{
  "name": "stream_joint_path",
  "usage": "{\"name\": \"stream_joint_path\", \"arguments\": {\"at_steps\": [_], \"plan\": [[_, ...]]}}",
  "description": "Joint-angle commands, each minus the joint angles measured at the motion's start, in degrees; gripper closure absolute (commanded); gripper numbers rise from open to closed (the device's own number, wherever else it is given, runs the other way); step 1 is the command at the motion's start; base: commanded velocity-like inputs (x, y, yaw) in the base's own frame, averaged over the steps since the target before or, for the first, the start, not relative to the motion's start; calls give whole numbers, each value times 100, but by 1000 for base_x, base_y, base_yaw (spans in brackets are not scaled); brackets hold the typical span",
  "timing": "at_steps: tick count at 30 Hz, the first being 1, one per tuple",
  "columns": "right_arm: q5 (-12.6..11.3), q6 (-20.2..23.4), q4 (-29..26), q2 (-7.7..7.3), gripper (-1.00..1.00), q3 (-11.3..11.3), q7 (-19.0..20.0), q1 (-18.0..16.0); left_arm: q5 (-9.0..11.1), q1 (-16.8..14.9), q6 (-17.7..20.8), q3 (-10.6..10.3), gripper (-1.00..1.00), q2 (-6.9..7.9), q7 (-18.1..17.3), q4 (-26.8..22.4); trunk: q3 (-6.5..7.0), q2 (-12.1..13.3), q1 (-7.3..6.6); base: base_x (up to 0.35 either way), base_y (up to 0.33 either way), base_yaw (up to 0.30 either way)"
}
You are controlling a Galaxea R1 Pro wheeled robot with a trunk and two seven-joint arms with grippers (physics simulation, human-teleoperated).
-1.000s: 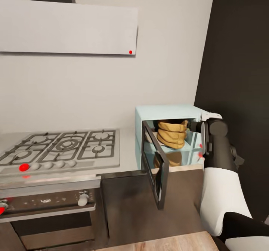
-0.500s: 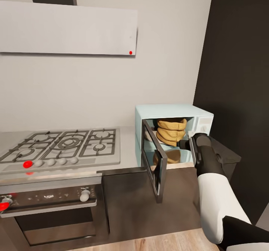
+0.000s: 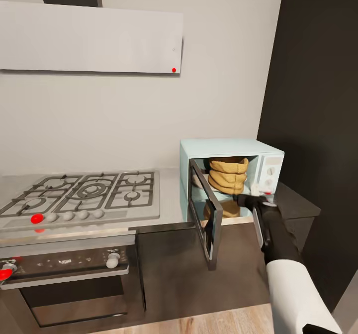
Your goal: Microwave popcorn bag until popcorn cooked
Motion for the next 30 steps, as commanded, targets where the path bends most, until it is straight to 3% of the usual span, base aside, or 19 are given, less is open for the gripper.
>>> {"name": "stream_joint_path", "arguments": {"at_steps": [1,11,18,26,30], "plan": [[50,-62,-10,7,-100,-20,50,37,50,-1,-7,-10,-100,-2,-1,0,-6,-4,0,0,0,0],[11,-563,2,17,-100,-61,53,109,50,-2,-7,-4,-100,-6,-1,0,-6,-4,0,0,0,0],[9,-614,-10,100,-100,-63,54,109,50,-2,-7,-8,-100,-6,-1,0,-6,-4,0,4,0,0],[-10,-613,3,155,-100,-63,38,109,50,-1,-7,-13,-100,-4,-1,0,-6,-4,0,247,0,0],[-239,-611,13,141,-100,-63,21,109,50,0,-7,-13,-100,1,-1,0,-6,-4,0,303,0,0]]}}
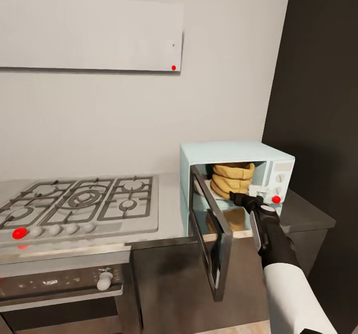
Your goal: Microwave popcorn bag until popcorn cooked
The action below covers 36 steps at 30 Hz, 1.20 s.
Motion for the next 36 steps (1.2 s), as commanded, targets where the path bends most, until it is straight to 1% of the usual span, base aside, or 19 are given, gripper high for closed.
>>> {"name": "stream_joint_path", "arguments": {"at_steps": [1,8,10,12,14,20,26,28,29,31,32,36], "plan": [[46,26,-3,9,-100,-21,49,-5,50,-3,-7,-13,-100,-1,-1,0,-7,-3,3,265,0,0],[25,24,39,16,-100,-21,89,-5,50,-4,-7,-13,-100,-1,-1,0,-7,-3,3,55,0,0],[23,30,42,20,-100,-21,205,-5,50,-4,-7,-13,-100,-1,-1,0,-7,-3,3,1,0,0],[17,54,70,28,-100,-21,565,-5,50,-1,-7,-13,-100,1,-1,0,-7,-3,3,0,0,0],[16,65,104,30,-100,-21,767,-5,50,-3,-7,-13,-100,0,-1,0,-7,-3,3,0,0,0],[11,68,131,31,-100,-21,1167,-5,50,-4,-7,-13,-100,-2,-1,0,-7,-3,3,0,0,0],[-1,45,132,25,-100,-23,1230,-5,50,-4,-7,-13,-100,-5,-1,0,-7,-3,3,0,0,0],[-101,44,132,18,-100,-28,1284,-5,50,-4,-7,-13,-100,-6,-1,0,-7,-3,3,0,0,0],[-245,44,132,2,-100,-29,1381,-5,50,-4,-7,-13,-100,-7,-1,0,-7,-3,3,0,0,0],[-454,38,134,-28,-100,-38,1527,-5,50,-3,-7,-13,-100,-5,-1,0,-7,-3,3,0,0,0],[-506,31,133,-44,-100,-47,1548,-5,50,-4,-7,-13,-100,-6,-1,0,-7,-3,3,0,0,0],[-493,47,114,-96,-100,-58,1559,-5,50,-4,-7,-13,-100,-7,-1,0,-7,-3,3,0,0,0]]}}
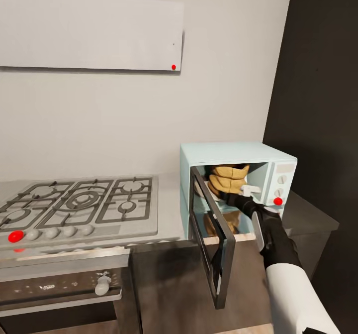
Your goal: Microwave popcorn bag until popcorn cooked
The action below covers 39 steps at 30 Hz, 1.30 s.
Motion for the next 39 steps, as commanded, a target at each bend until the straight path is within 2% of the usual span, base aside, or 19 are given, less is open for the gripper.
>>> {"name": "stream_joint_path", "arguments": {"at_steps": [1,4,8,21,28,30,33,39], "plan": [[66,31,-12,-28,-100,-26,61,-6,50,-3,-7,-13,-100,-1,-1,0,-7,-4,0,0,0,0],[80,43,-17,-272,-100,-25,67,-6,50,-2,-7,-11,-100,-1,-1,0,-7,-4,0,0,0,0],[89,47,-18,-370,-100,-25,47,-6,50,-3,-7,-13,-100,-1,-1,0,-7,-4,0,0,0,0],[111,11,-10,-342,-100,-12,36,-6,50,-3,-7,-13,-100,8,-1,0,-7,-4,0,94,0,0],[43,-9,200,-265,-100,27,156,-6,50,-1,-7,-13,-100,8,-1,0,-7,-4,0,18,0,0],[36,-13,246,-262,-100,29,262,-6,50,-1,-7,-13,-100,8,-1,0,-7,-4,0,0,0,0],[40,-7,278,-260,-100,30,680,-6,50,-3,-7,-12,-100,8,-1,0,-7,-4,0,0,0,0],[41,-7,281,-253,-100,36,761,-6,50,-3,-7,-13,-100,4,-1,0,-7,-4,0,0,0,0]]}}
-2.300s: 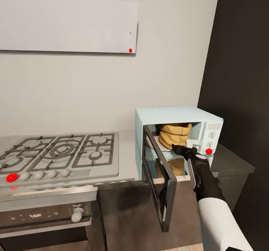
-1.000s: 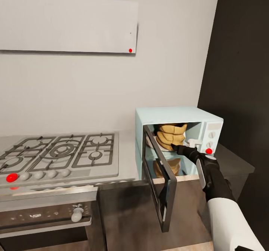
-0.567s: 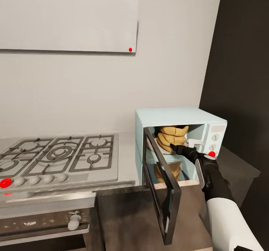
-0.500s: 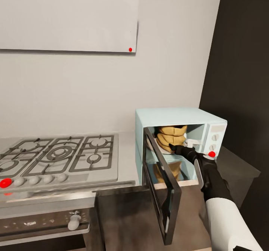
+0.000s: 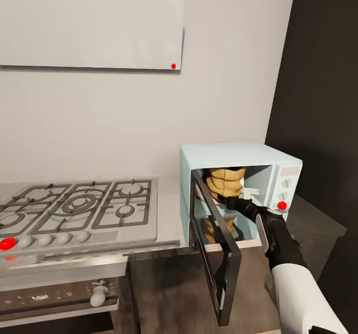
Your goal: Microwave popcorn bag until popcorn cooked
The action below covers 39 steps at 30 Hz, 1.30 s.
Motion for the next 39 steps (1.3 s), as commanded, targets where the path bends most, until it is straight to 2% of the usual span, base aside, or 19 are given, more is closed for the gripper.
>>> {"name": "stream_joint_path", "arguments": {"at_steps": [1,11,15,19,21,22,25,28,34,37,38,39], "plan": [[60,21,-8,9,-100,-29,54,-6,50,-2,-7,-13,-100,-1,-1,0,-7,-4,0,0,0,0],[146,78,-72,-65,-100,-29,-18,-6,50,-2,-7,-11,-100,-4,-1,0,-7,-4,0,-3,0,0],[158,97,-104,-86,-100,-29,-19,-6,57,-2,-7,-5,-100,-5,20,1,-7,-4,0,-272,0,0],[348,126,-242,-84,-100,-29,-16,-6,58,-2,-7,-4,-100,-5,25,7,-7,-4,0,-335,0,0],[494,337,-417,-75,-100,-31,-12,-6,59,-2,-7,-4,-100,-5,25,5,-7,-4,0,-340,0,0],[548,579,-545,-77,-100,-39,-11,-6,59,-2,-7,-4,-100,-5,25,7,-7,-4,0,-340,0,0],[602,1087,-878,-90,-100,-53,-11,-6,59,-2,-7,-4,-100,-6,26,8,-7,-4,0,-340,0,0],[648,1372,-982,-113,-100,-70,-11,-6,59,-2,-7,-4,-100,-6,26,9,-7,-4,0,-340,0,0],[655,1652,-977,-247,-100,-78,-11,-6,55,-2,-7,-8,-100,-5,25,6,-7,-4,0,-340,0,0],[635,1662,-878,-503,-100,-81,-11,-6,58,-2,-7,-11,-100,-5,25,8,-7,-4,0,-340,0,0],[650,1661,-700,-649,-100,-83,-11,33,58,-1,-7,-7,-100,-5,25,9,-7,-4,0,-340,0,0],[659,1659,-604,-711,-100,-84,-11,62,58,-2,-7,-6,-100,-5,25,7,-7,-4,0,-339,0,0]]}}
